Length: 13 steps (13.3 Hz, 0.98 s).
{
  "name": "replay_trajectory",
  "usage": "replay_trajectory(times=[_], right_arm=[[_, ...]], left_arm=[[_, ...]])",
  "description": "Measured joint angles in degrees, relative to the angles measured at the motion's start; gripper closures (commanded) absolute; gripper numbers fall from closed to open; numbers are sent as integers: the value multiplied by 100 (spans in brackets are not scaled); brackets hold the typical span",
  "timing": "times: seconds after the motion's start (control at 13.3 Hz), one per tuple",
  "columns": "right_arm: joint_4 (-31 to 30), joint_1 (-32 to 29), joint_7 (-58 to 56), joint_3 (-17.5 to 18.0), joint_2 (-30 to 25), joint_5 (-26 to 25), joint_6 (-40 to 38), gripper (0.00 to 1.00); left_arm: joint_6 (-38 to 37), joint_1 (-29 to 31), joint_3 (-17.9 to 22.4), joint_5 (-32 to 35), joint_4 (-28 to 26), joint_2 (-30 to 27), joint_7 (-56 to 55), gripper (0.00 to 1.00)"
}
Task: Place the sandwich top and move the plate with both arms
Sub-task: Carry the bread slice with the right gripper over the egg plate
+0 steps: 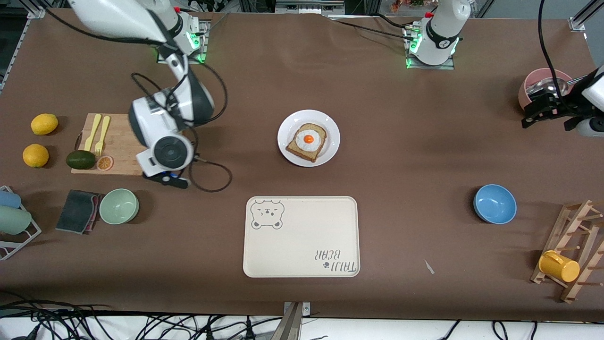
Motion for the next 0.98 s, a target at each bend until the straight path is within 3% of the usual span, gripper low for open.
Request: replay_trajectory(times=[0.3, 0.53, 0.75, 0.98], right_arm=[[393, 895, 1037, 12, 111, 772, -28, 100], [992, 1339, 1877, 12, 494, 1415, 104, 100], [1862, 1671, 2524, 19, 1106, 1628, 438, 100], [2238, 1958, 3143, 22, 1571, 1681, 1233, 100]], left_arm=[[-22, 11, -81, 1, -26, 28, 26, 0], [-64, 102, -75, -2, -30, 32, 57, 0], [-62, 271, -71, -172, -27, 32, 115, 0], [-62, 369, -65, -216, -28, 32, 210, 0]])
